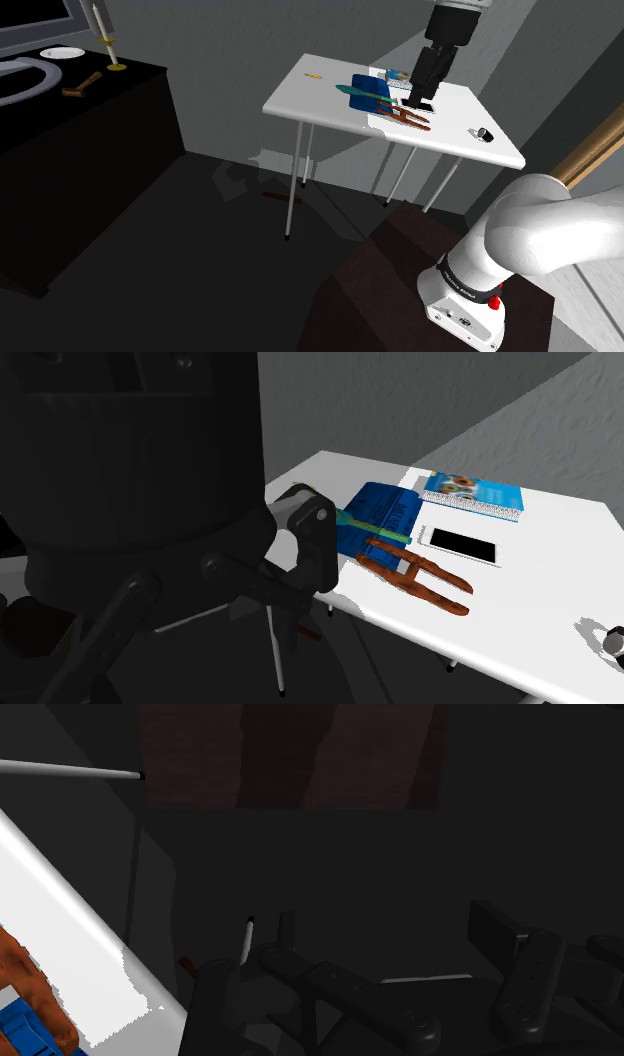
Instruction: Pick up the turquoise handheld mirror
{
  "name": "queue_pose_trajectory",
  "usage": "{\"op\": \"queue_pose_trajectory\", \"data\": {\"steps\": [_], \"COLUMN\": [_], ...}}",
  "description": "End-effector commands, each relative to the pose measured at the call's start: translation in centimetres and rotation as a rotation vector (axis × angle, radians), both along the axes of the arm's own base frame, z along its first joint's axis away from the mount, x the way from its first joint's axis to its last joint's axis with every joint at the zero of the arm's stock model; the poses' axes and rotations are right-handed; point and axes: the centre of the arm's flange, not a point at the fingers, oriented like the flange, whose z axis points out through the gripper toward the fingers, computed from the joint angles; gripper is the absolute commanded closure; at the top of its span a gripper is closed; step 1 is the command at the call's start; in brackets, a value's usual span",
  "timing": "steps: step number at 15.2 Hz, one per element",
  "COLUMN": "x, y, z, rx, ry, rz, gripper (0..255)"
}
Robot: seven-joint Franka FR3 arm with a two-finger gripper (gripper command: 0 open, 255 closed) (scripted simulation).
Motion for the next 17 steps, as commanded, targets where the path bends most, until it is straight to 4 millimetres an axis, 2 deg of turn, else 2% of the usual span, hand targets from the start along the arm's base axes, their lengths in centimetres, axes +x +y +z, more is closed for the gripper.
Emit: {"op": "queue_pose_trajectory", "data": {"steps": [1, 17], "x": [0.0, 10.9], "y": [0.0, -15.3], "z": [0.0, -6.9], "rx": [0.0, -0.036], "ry": [0.0, -0.073], "rz": [0.0, 0.159], "gripper": [0, 0]}}
